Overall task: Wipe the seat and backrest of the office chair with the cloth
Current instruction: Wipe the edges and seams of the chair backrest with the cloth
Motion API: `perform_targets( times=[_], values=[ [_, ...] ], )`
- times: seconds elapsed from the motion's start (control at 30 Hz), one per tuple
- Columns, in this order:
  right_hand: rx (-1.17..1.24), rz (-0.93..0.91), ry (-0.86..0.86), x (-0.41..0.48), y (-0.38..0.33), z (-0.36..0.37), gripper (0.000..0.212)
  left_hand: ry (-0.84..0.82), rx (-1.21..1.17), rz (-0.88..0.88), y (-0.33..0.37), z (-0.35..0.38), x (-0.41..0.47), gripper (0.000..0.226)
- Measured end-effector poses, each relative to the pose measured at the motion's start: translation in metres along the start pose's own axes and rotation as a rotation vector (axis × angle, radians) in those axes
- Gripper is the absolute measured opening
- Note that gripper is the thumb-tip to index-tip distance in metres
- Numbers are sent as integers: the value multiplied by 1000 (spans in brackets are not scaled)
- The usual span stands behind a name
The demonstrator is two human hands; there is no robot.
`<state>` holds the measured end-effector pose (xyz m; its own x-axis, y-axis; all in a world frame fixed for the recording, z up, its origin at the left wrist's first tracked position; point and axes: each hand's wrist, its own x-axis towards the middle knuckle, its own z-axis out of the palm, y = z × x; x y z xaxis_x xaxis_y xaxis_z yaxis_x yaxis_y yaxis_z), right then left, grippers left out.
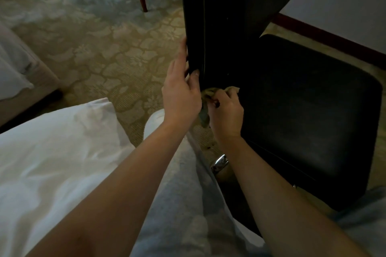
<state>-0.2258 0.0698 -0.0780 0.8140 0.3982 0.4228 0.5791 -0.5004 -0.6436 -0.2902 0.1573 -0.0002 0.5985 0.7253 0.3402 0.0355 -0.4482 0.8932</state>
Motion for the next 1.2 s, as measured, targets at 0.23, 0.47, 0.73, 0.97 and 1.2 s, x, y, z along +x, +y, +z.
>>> perform_targets(
  times=[0.23,0.47,0.73,0.97,1.2],
  values=[
    [227,-46,32,13,-5,-54,7,-57,-145,-68,11,-10,5,66],
    [284,-177,72,51,-42,-106,11,-33,-290,-96,44,-34,18,42],
    [239,-335,88,91,-86,-139,27,-25,-346,-4,103,-56,48,35],
    [150,-493,133,123,-119,-151,27,-76,-360,-33,126,-62,69,34],
    [118,-549,205,120,-132,-145,31,-40,-319,-50,121,-59,72,36]
  ],
)
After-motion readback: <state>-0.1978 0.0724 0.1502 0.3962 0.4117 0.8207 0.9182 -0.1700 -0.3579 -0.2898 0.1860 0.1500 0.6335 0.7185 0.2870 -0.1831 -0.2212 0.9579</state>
